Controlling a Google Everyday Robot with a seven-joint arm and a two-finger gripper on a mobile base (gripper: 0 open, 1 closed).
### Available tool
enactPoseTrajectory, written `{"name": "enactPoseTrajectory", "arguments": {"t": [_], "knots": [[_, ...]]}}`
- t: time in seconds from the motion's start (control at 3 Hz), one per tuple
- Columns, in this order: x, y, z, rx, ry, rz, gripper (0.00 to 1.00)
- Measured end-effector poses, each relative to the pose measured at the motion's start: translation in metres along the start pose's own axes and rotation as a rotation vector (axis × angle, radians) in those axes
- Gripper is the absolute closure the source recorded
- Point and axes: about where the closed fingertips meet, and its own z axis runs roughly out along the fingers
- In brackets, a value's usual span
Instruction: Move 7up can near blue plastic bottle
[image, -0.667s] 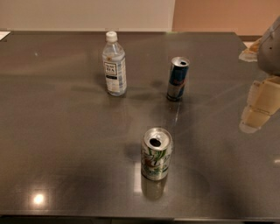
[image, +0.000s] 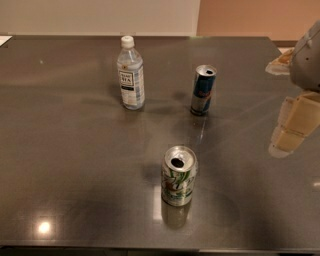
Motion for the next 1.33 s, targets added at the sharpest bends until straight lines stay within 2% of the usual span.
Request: {"name": "enactPoseTrajectory", "arguments": {"t": [1.0, 1.33], "knots": [[-0.065, 0.073, 0.037, -0.203, -0.271, -0.166, 0.0], [-0.085, 0.093, 0.044, -0.221, -0.354, -0.225, 0.0]]}}
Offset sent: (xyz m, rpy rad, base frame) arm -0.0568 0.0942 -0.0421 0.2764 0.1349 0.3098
